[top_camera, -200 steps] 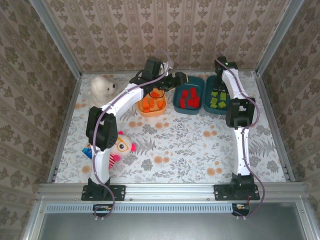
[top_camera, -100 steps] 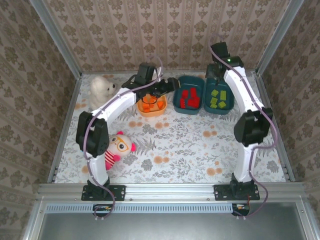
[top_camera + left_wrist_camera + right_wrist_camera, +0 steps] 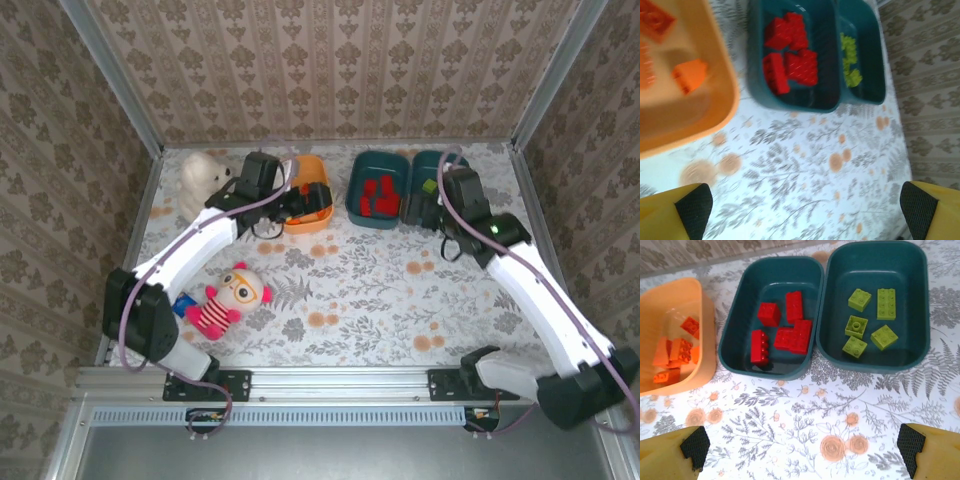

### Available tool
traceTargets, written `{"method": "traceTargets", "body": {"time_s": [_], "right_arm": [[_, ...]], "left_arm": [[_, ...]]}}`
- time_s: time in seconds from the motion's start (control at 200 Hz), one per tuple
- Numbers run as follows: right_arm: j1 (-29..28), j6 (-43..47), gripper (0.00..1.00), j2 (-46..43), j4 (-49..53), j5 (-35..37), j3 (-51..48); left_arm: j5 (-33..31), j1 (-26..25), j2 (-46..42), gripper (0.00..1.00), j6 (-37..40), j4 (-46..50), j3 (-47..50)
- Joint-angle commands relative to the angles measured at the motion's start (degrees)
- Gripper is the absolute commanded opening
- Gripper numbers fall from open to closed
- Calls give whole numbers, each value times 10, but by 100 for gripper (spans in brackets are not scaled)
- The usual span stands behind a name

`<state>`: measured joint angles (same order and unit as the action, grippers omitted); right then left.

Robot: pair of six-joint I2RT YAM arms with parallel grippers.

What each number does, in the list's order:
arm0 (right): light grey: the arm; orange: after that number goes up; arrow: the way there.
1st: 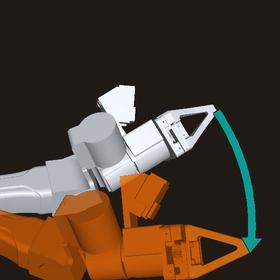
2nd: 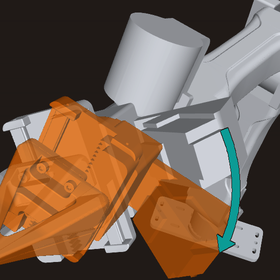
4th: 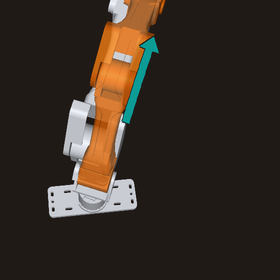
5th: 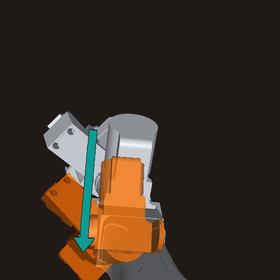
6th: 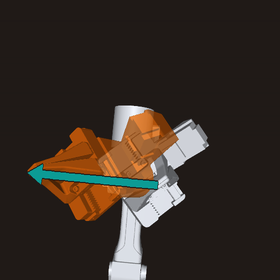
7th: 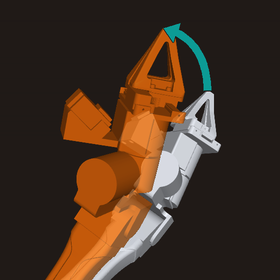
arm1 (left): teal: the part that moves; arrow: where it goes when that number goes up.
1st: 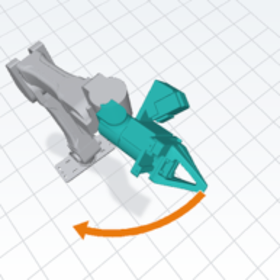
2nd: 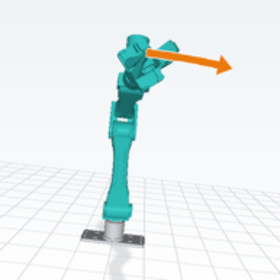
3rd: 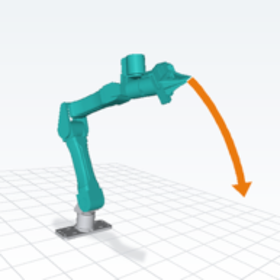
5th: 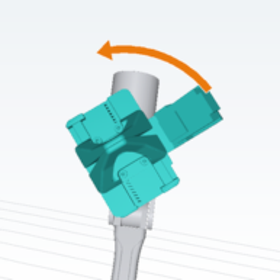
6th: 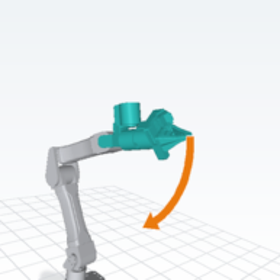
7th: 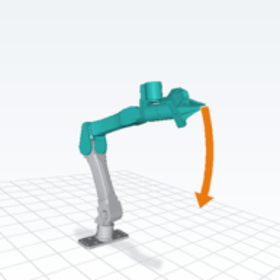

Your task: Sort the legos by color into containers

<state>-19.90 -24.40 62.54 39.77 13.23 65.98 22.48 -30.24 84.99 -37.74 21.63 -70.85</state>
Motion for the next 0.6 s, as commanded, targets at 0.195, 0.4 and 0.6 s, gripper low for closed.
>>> {"method": "traceTargets", "body": {"time_s": [0.195, 0.4, 0.6], "right_arm": [[-5, 5, 100, -192, -135, 263, -238], [0, 152, 100, -186, -348, 301, -380], [28, 173, 100, -67, -479, 227, -409]], "left_arm": [[-454, 12, -225, 100, 59, 212, 133], [-620, 36, -386, 100, 208, 105, 293], [-551, 130, -382, 100, 284, -34, 387]]}}
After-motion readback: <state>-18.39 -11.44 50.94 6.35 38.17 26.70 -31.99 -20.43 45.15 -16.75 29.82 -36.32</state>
